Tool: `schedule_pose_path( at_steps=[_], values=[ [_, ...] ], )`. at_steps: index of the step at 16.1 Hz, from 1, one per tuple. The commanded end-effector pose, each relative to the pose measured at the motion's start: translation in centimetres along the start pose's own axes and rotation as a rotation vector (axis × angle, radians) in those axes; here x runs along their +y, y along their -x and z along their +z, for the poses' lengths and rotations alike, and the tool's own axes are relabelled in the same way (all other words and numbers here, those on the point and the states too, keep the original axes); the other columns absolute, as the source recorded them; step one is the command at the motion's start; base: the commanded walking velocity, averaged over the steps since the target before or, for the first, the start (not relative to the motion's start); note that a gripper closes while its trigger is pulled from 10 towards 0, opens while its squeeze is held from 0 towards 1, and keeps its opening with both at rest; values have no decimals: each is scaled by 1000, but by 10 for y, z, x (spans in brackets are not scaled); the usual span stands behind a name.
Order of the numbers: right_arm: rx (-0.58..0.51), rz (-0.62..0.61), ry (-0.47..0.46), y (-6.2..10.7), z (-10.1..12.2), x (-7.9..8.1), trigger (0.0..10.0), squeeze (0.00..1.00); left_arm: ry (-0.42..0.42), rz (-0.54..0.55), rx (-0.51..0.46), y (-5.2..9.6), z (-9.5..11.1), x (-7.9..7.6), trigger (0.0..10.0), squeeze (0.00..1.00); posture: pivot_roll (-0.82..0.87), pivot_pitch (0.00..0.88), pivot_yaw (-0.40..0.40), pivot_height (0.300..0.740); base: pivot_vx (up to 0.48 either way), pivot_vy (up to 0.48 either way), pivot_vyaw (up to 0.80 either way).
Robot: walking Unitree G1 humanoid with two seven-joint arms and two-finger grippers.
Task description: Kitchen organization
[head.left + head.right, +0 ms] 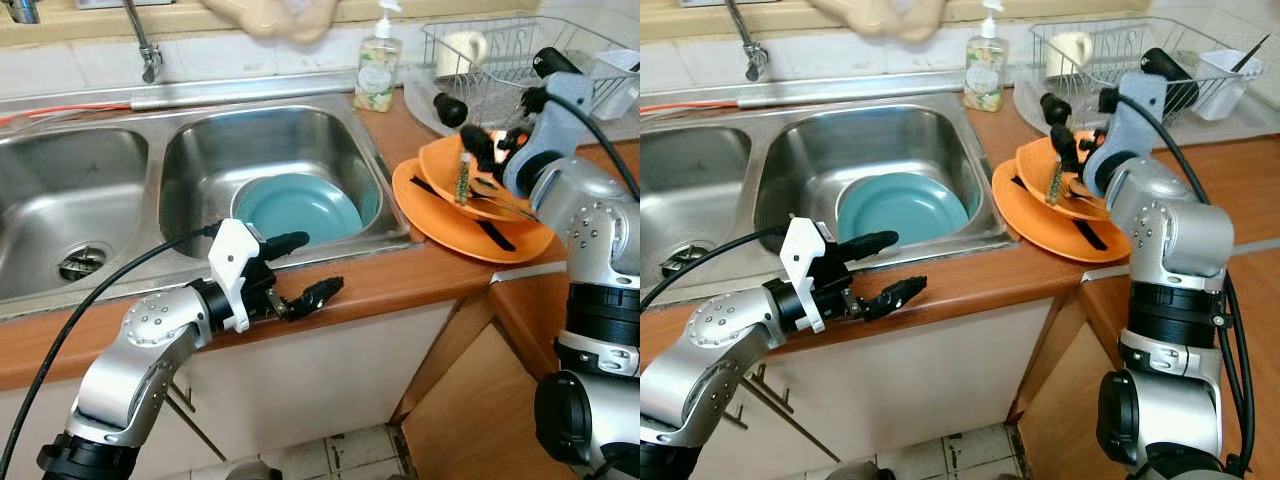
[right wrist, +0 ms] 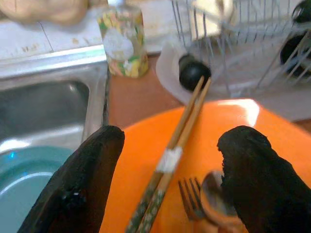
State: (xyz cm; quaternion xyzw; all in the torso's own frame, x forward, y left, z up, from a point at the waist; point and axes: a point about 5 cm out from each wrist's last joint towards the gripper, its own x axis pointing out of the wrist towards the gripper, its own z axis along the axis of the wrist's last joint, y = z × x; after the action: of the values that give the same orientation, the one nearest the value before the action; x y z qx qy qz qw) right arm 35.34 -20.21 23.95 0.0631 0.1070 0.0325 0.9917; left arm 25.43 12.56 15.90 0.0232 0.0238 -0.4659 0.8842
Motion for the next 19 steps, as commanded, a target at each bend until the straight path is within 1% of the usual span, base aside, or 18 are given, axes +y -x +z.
schedule_pose_path(
  at_steps=[1, 3, 5, 7, 8, 10, 11, 12, 13, 14, 15, 16, 17, 18, 19],
  values=[
    [7, 10, -14, -1, 3, 2, 10000, 0, -20, -16, -5, -2, 4, -4, 10000, 0, -17, 0, 39, 740, 0, 0, 0],
    [36, -3, -49, -5, 1, 2, 10000, 0, -23, -19, -7, -2, 5, -4, 10000, 0, -12, 0, 33, 740, 0, 0, 0],
    [90, -22, -86, -10, -3, -1, 10000, 0, -25, -21, -8, -2, 6, -4, 10000, 0, -10, 0, 29, 740, 0, 0, 0],
    [149, -38, -144, -15, -8, -6, 10000, 0, -26, -17, -3, -1, 5, -5, 10000, 0, -8, 0, 24, 740, 0, 0, 0],
    [160, -37, -162, -16, -10, -7, 10000, 0, -25, -14, -1, 0, 5, -5, 10000, 0, -8, 0, 24, 740, 0, 0, 0],
    [165, -38, -168, -17, -10, -7, 10000, 0, -24, -12, 0, 0, 4, -5, 10000, 0, -8, 0, 24, 740, 0, 0, 0],
    [170, -28, -186, -17, -11, -6, 8667, 0, -23, -11, 0, 0, 4, -5, 10000, 0, -7, 0, 18, 740, 0, 0, 0],
    [178, -7, -229, -19, -12, -5, 4863, 0, -23, -12, 0, 0, 4, -6, 10000, 0, -6, 0, 18, 740, 0, 0, 0],
    [183, 0, -255, -20, -13, -5, 3294, 0, -23, -12, 0, -1, 5, -6, 10000, 0, -6, 0, 18, 740, 0, 0, 0],
    [187, 1, -272, -20, -13, -5, 1255, 0, -22, -12, 0, -1, 5, -6, 10000, 0, -6, 0, 18, 740, 0, 0, 0],
    [193, 3, -294, -21, -14, -6, 1255, 0, -22, -12, 0, 0, 5, -6, 10000, 0, -6, 0, 18, 740, 0, 0, 0],
    [191, 4, -305, -21, -14, -6, 824, 0, -22, -13, 0, 0, 5, -6, 10000, 0, -6, 0, 18, 740, 0, 0, 0],
    [185, 13, -344, -22, -14, -7, 0, 0, -21, -13, 1, -1, 4, -6, 10000, 0, -6, 0, 17, 740, 0, 0, 0],
    [188, 21, -372, -22, -15, -7, 0, 0, -22, -14, 2, -1, 4, -6, 10000, 0, -6, 0, 17, 740, 0, 0, 0],
    [190, 21, -379, -23, -16, -7, 0, 0, -22, -14, 3, -1, 4, -6, 10000, 0, -6, 0, 17, 740, 0, 0, 0]
  ],
)
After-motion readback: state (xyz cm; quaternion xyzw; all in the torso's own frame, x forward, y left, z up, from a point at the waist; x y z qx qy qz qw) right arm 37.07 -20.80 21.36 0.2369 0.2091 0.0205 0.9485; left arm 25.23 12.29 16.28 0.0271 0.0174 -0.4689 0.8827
